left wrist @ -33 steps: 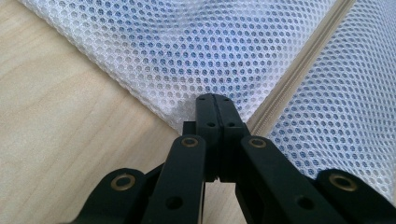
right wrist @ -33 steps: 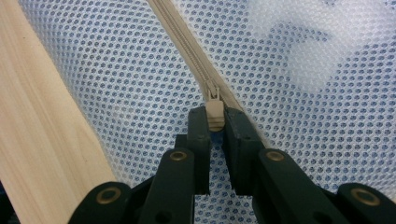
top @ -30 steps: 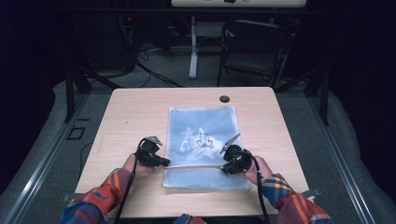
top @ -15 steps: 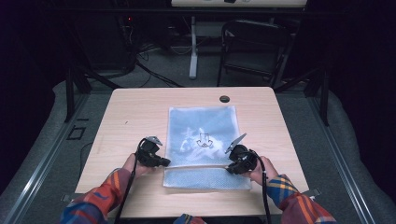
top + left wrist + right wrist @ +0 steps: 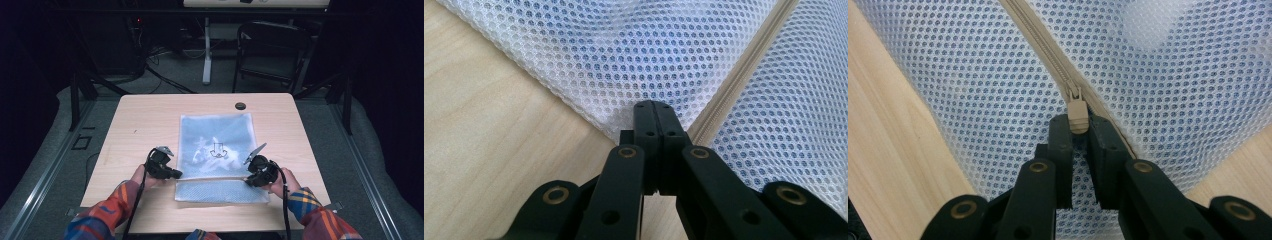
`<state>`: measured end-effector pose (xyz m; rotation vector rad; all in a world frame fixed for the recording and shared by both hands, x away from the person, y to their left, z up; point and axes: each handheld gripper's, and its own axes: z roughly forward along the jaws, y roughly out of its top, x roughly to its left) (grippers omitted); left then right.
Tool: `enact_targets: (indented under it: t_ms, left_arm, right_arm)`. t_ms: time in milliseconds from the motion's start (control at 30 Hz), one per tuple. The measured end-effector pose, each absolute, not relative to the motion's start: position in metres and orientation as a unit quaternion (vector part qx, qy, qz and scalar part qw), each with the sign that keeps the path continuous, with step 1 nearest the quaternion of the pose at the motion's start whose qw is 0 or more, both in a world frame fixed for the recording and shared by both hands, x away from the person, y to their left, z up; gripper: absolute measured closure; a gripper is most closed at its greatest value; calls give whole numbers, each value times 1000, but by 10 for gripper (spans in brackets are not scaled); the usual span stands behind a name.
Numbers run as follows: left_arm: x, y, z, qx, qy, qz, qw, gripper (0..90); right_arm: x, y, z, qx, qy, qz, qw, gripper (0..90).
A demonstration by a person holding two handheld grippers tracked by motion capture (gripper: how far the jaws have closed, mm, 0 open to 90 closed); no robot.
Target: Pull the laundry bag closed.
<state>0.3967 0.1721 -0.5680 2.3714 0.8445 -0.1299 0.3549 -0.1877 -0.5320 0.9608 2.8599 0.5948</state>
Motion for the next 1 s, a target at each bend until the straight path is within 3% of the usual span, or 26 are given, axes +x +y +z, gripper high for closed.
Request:
enact_targets:
  t_ms: [400, 433, 700, 1000]
  left_arm:
    - [397, 172, -568, 896, 319, -49, 306, 900]
    - [397, 172, -568, 896, 319, -50, 306, 900]
    - [397, 173, -568, 896, 321, -50, 303, 900]
    - [397, 173, -568, 897, 320, -48, 302, 900]
  right_arm:
    - [353, -204, -531, 326, 926, 187, 37, 813]
    - [354, -205, -531, 323, 929, 176, 46, 900]
    - [355, -224, -535, 349, 920, 169, 57, 899]
    - [354, -200, -529, 306, 927, 210, 56, 709]
